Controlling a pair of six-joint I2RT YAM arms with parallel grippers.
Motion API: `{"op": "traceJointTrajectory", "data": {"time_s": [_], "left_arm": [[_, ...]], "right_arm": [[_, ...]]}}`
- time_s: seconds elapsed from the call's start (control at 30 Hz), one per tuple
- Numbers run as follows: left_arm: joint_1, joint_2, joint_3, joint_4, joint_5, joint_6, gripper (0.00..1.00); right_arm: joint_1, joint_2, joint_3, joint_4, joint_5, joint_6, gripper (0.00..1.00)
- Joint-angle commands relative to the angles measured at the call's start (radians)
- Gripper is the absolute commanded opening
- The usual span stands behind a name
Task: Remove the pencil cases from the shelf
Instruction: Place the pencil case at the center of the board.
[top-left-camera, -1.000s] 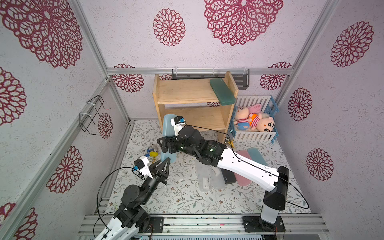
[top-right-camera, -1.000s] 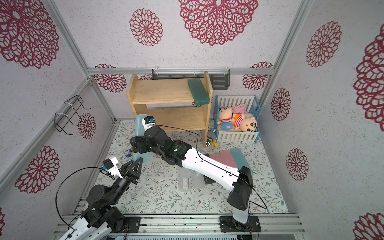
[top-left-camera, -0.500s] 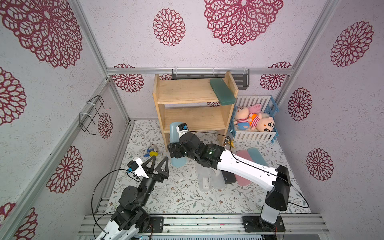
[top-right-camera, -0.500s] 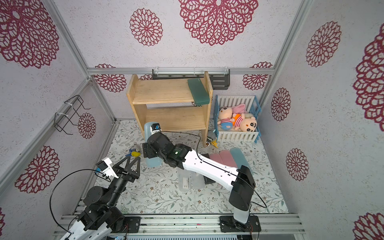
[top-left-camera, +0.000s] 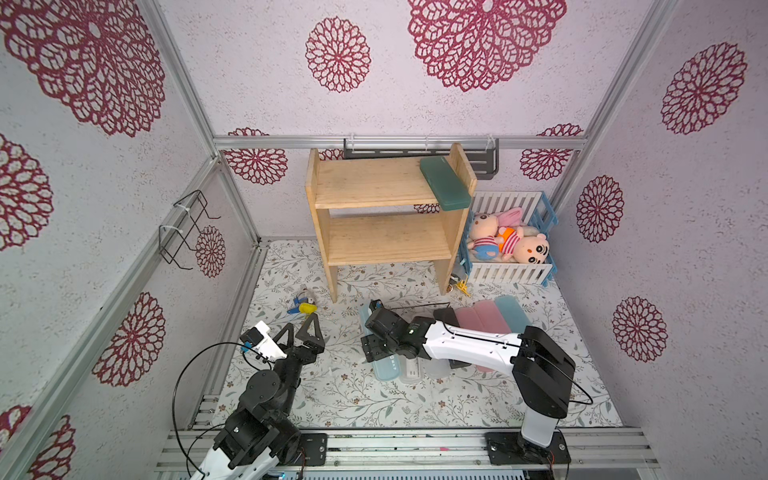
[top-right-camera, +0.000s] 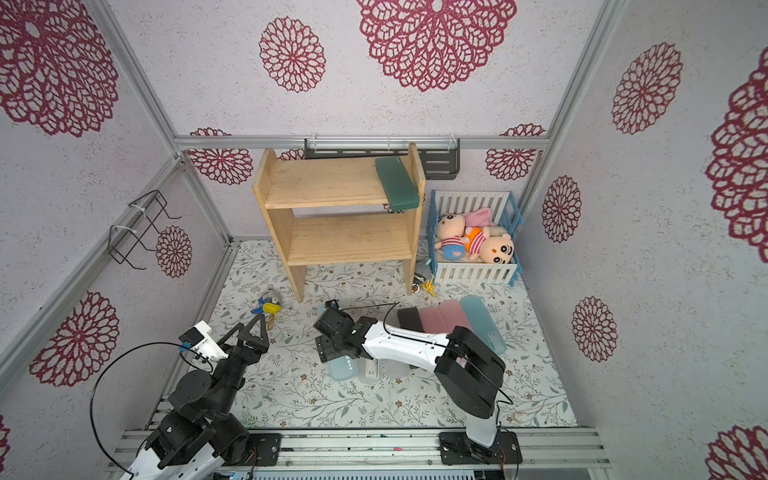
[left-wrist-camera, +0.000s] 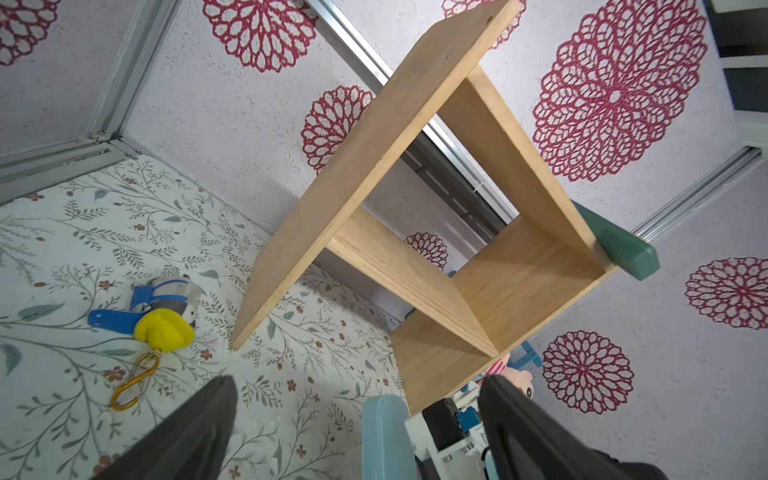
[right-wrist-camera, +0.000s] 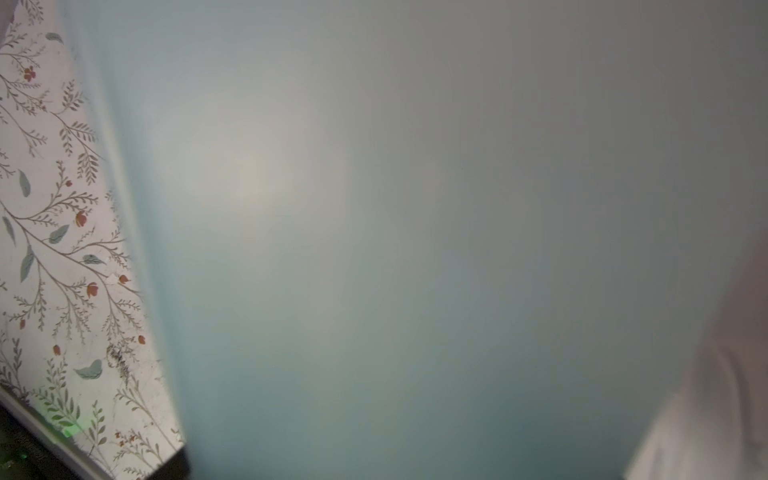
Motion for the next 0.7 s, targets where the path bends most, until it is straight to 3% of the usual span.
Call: {"op": "traceJointTrajectory", "data": {"time_s": [0.0,0.23,0.67], "left_arm": [[-0.008,0.035,0.034,-0.037,-0.012,-0.019,0.97],[-0.009,0.095,0.045,-0.020,-0.017,-0.029,0.97],[-0.009,0.078,0.068,-0.064,-0.035,-0.051,0.97]], "right_arm": [[-0.012,0.036,0.043,0.043,-0.005,0.022,0.72],[-0.022,0.114,0.087,0.041,-0.016,0.029,0.75],[-0.027,0.133,0.061,0.007,0.049,0.057,0.98]]}}
